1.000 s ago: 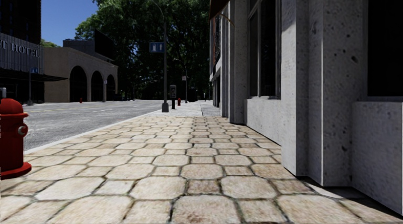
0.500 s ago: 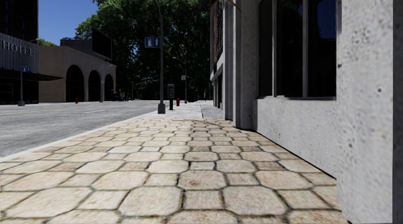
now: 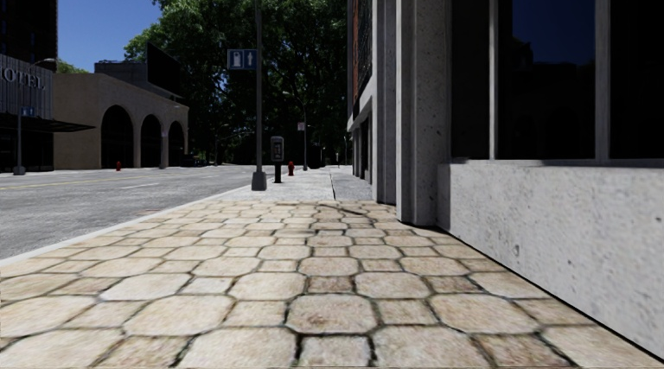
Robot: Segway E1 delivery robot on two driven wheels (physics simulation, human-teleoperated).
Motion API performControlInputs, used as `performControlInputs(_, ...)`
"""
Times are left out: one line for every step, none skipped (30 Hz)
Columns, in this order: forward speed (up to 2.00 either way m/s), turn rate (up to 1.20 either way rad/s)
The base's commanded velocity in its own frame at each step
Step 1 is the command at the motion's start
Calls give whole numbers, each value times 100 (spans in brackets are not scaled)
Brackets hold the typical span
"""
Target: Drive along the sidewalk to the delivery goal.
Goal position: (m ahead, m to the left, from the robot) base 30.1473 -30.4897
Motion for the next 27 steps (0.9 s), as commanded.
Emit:
performControlInputs(200, 0)
performControlInputs(200, 0)
performControlInputs(200, 0)
performControlInputs(200, 0)
performControlInputs(200, 0)
performControlInputs(200, 0)
performControlInputs(200, 0)
performControlInputs(200, 0)
performControlInputs(200, 0)
performControlInputs(200, 0)
performControlInputs(200, 0)
performControlInputs(200, 0)
performControlInputs(200, 0)
performControlInputs(200, 0)
performControlInputs(200, 0)
performControlInputs(200, 0)
performControlInputs(200, 0)
performControlInputs(200, 0)
performControlInputs(200, 0)
performControlInputs(200, 0)
performControlInputs(200, 0)
performControlInputs(200, 0)
performControlInputs(200, 0)
performControlInputs(200, 0)
performControlInputs(200, 0)
performControlInputs(200, 0)
performControlInputs(200, 0)
